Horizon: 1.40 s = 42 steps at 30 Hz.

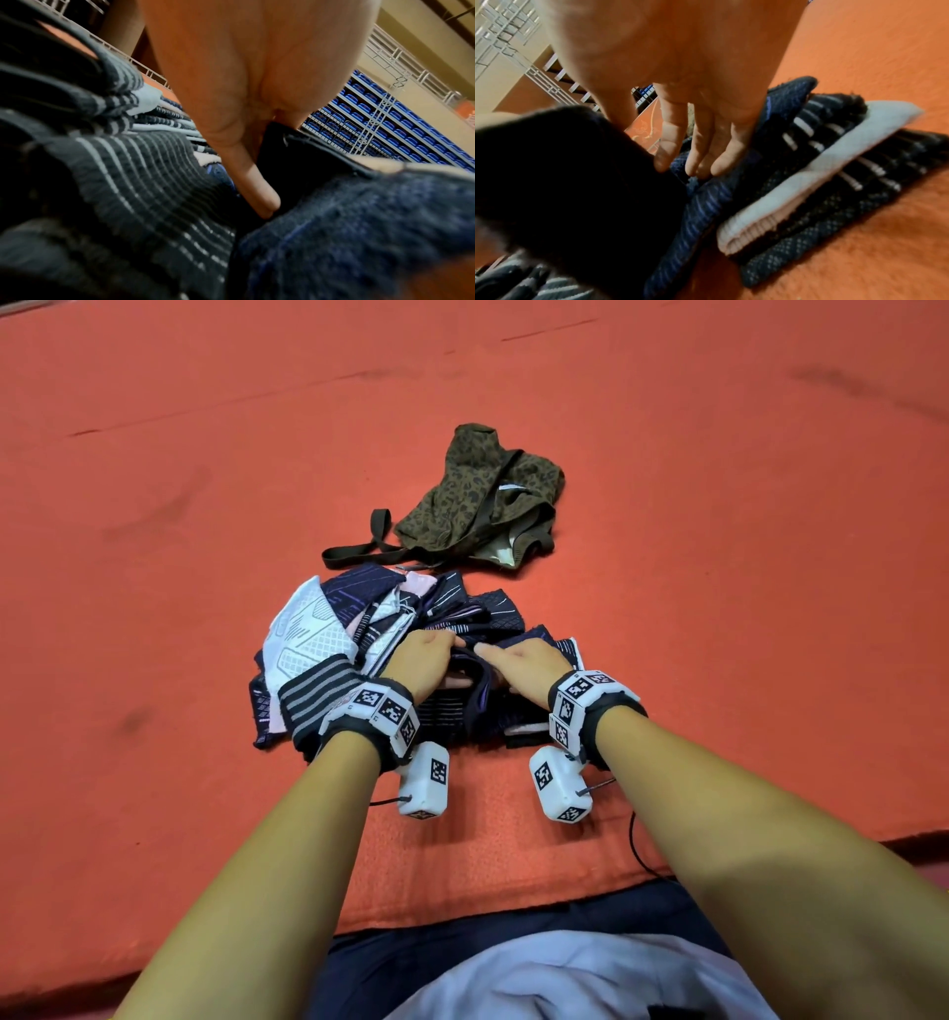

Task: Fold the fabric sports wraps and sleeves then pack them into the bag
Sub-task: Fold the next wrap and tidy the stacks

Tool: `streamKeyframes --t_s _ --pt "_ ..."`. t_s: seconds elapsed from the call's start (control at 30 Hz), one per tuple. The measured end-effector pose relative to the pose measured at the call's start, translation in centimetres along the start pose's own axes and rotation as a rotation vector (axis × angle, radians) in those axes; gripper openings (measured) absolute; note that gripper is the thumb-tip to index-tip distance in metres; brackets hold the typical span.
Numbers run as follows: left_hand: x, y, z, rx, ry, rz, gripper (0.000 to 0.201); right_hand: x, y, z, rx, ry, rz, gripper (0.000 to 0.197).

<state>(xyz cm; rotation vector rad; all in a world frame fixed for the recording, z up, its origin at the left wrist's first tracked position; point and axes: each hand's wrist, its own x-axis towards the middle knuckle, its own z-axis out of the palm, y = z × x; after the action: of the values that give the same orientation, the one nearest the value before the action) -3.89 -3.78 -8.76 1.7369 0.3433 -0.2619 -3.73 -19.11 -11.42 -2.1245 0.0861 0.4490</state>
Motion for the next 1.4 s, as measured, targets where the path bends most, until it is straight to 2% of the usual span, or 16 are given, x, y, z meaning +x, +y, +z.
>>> streamKeyframes --t_s 0.1,0.13,0.23,0.33,0.5,0.63,0.73,0.87,0.93,1.03,1.17,1.3,1.4 --pt "0.1 -0.6 0.3 -0.012 -0.022 0.041 0.03 0.0 0.0 -0.5 0.073 -0.004 -0.039 0.075" --pt "0.2 -0.8 0.4 0.0 -0.015 0.055 0.029 -0.2 0.1 -0.7 0.069 -0.018 -0.049 0.073" --pt "0.7 -1.8 0.5 0.035 0.009 0.062 0.025 -0.8 0.4 -0.8 0.018 -0.032 -0.056 0.04" --pt "0.5 -2.5 0.8 0.06 -0.029 0.062 0.023 -0.6 0.4 -0.7 -0.005 0.05 -0.037 0.03" --pt "0.7 -3.4 0.3 0.35 -0.1 0.12 0.02 0.0 1.0 -1.7 -0.136 0.171 0.044 0.037" --pt "0.3 -3.0 0.6 0.432 -0.093 0.131 0.015 0.9 1.9 -2.1 -0.212 0.242 0.085 0.039" --pt "0.3 -2.9 0.6 0.51 -0.09 0.111 0.025 1.1 2.3 -2.4 -0.275 0.274 0.089 0.022" --pt "0.1 -2.6 0.7 0.636 -0.061 0.132 0.031 1.2 2.8 -2.8 -0.268 0.323 0.124 0.031" --pt "-0.1 -2.2 1.0 0.634 -0.075 0.118 0.033 1.5 3.1 -2.8 -0.259 0.332 0.132 0.041" --pt "-0.3 -2.1 1.4 0.574 -0.117 0.08 0.042 1.1 3.0 -3.3 -0.211 0.342 0.155 0.035" --pt "-0.4 -2.6 2.0 0.692 -0.072 0.147 0.059 0.6 3.3 -3.5 -0.16 0.343 0.144 0.035" --pt "-0.4 -2.9 2.4 0.556 -0.027 0.163 0.046 0.2 3.3 -3.4 -0.116 0.347 0.127 0.029" --pt "-0.2 -2.9 2.3 0.489 0.017 0.172 0.049 0.1 3.0 -3.4 -0.103 0.332 0.135 0.028"
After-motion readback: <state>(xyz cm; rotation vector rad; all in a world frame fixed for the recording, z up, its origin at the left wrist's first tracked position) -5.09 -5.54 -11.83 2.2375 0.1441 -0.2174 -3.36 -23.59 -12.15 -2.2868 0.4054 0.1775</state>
